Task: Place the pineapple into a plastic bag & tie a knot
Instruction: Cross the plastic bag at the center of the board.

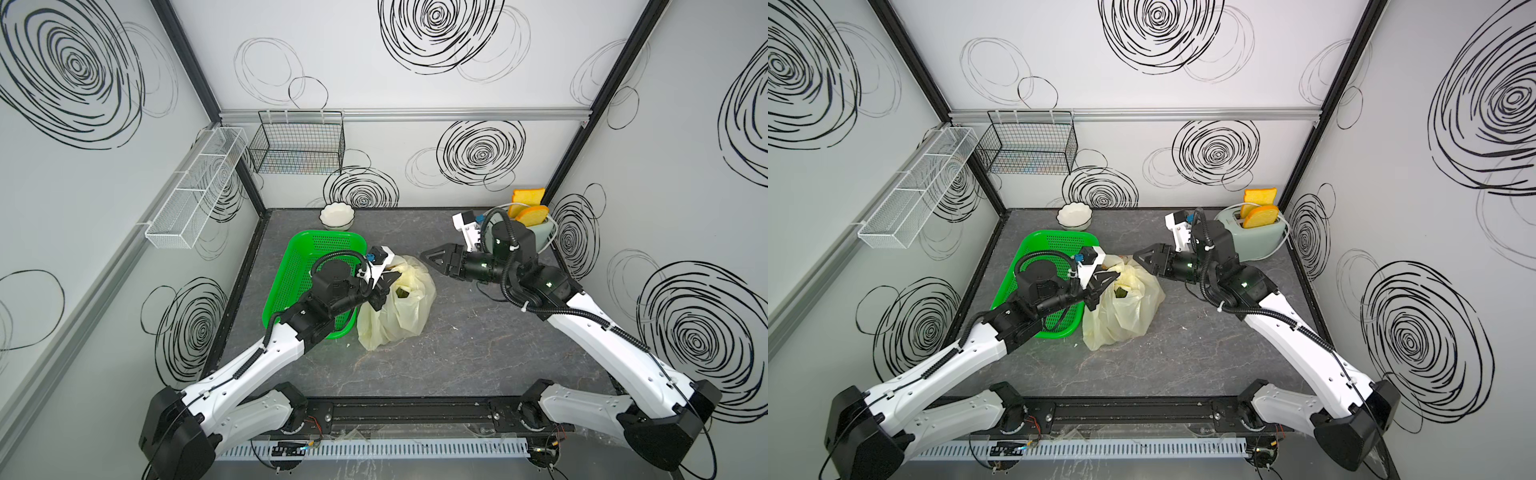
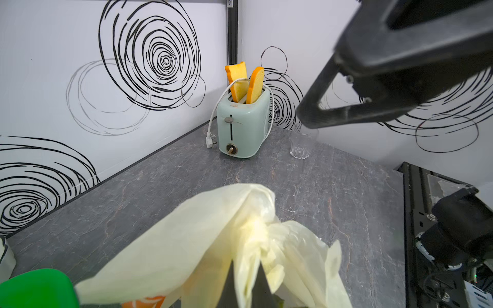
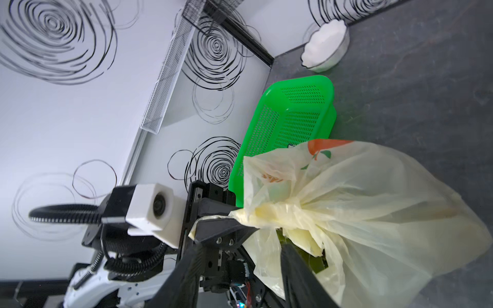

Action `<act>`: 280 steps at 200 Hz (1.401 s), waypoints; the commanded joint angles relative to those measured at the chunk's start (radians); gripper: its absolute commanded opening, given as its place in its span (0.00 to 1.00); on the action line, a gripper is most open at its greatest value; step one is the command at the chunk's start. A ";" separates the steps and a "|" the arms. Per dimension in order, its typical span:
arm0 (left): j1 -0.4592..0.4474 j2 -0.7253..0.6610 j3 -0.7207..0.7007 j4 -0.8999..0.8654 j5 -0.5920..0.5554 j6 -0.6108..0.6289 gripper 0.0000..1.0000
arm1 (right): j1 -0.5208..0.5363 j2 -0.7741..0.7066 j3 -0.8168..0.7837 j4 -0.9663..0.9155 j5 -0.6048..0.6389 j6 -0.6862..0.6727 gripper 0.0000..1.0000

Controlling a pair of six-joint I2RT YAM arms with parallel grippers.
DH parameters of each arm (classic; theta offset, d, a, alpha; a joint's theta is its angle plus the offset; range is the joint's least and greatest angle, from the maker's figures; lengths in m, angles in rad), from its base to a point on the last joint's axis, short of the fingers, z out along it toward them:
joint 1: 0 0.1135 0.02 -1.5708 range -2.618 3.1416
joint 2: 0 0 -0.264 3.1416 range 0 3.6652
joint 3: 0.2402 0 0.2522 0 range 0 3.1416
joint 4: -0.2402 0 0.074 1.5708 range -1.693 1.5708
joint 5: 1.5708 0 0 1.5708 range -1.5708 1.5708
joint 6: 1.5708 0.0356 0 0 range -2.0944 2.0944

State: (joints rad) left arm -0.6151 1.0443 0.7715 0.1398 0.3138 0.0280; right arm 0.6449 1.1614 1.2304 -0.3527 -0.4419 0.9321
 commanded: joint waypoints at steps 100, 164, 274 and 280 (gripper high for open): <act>0.000 -0.039 -0.007 0.086 0.020 -0.011 0.00 | 0.122 0.079 -0.064 0.069 0.022 1.033 0.69; 0.000 -0.061 -0.015 0.067 0.024 -0.009 0.00 | 0.103 0.142 -0.104 0.223 0.036 1.057 0.72; 0.000 -0.066 -0.020 0.073 0.037 -0.013 0.00 | 0.098 0.188 -0.121 0.272 0.070 1.156 0.69; 0.000 -0.066 -0.021 0.075 0.039 -0.013 0.00 | 0.098 0.196 -0.121 0.284 0.068 1.162 0.69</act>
State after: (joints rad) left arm -0.6151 1.0039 0.7513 0.1375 0.3252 0.0212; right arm 0.7425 1.3270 1.1049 -0.1242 -0.4271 1.7729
